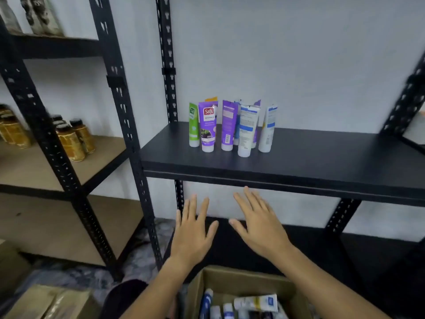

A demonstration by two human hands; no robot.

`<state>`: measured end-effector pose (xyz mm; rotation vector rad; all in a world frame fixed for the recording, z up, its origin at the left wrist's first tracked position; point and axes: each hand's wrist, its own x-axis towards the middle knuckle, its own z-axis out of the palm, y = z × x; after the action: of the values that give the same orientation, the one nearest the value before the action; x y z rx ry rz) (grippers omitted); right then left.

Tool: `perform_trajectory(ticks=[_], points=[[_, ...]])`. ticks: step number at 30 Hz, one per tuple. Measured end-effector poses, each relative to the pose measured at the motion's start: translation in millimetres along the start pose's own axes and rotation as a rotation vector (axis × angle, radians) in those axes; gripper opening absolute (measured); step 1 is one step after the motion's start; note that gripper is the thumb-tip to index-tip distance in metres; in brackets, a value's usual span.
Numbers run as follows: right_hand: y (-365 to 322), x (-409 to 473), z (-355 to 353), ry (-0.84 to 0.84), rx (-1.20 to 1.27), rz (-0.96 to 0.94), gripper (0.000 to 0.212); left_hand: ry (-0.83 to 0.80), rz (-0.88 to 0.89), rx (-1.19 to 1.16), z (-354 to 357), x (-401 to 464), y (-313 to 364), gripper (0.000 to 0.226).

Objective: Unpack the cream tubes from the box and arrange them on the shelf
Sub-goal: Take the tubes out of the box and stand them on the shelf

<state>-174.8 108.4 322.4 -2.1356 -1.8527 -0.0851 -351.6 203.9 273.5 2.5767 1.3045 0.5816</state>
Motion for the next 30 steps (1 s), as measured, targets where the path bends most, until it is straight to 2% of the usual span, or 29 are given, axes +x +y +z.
perform_trajectory(ticks=[4, 7, 10, 14, 20, 25, 30], points=[[24, -49, 43, -0.237, 0.014, 0.115, 0.066, -0.254, -0.031, 0.015, 57, -52, 2, 0.084], [41, -86, 76, -0.399, 0.067, 0.235, 0.066, -0.427, -0.052, 0.041, 88, -75, 2, 0.073], [51, -115, 104, -0.487, 0.116, 0.323, 0.061, -0.557, -0.047, 0.067, 115, -89, 5, 0.065], [62, -147, 138, -0.607, 0.157, 0.424, 0.055, -0.729, -0.041, 0.058, 151, -104, 6, 0.066], [73, -169, 171, -0.775, 0.184, 0.453, 0.072, -0.966, 0.077, 0.201, 183, -119, -3, 0.072], [85, -179, 189, -0.809, 0.167, 0.451, 0.079, -1.014, -0.012, 0.183, 202, -128, -17, 0.076], [94, -179, 201, -0.802, 0.155, 0.399, 0.073, -0.984, 0.262, 0.399, 215, -133, -26, 0.065]])
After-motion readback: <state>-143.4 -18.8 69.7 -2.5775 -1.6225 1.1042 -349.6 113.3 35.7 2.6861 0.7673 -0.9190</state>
